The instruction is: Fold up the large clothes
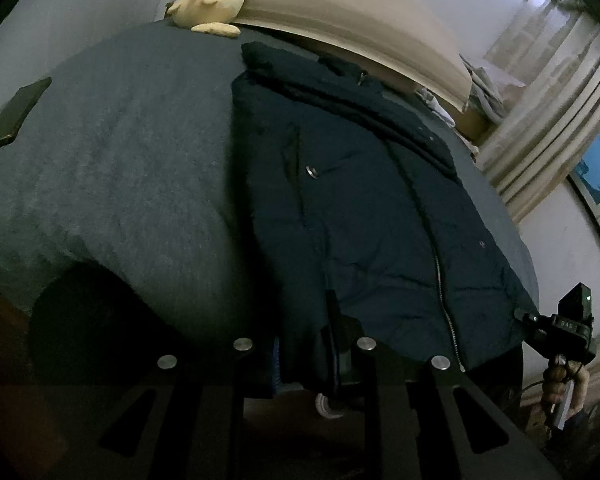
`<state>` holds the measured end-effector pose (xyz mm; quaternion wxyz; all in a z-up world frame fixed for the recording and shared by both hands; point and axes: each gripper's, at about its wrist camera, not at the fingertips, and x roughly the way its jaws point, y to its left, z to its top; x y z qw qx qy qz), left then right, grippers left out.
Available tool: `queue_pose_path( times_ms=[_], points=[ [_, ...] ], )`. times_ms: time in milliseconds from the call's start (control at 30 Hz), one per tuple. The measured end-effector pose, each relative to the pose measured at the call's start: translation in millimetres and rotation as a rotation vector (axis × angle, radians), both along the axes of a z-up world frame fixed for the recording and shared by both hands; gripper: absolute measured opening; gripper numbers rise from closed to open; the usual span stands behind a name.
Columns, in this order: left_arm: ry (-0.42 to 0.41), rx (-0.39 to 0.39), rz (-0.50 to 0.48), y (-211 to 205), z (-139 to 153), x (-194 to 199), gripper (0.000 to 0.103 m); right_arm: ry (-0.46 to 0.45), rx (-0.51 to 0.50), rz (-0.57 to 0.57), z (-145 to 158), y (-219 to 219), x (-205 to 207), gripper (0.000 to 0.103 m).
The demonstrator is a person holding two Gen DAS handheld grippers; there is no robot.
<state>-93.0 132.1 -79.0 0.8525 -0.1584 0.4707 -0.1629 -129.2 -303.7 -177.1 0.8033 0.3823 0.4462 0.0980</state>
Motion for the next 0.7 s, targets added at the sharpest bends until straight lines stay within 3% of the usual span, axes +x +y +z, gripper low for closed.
queue_pose_path(
  times_ms=[700],
  points=[
    [-0.056,0.074,-0.027,1,9,-9,0.018,-0.010,-0.092,0.038,7,-7,-6,0.014]
  ],
)
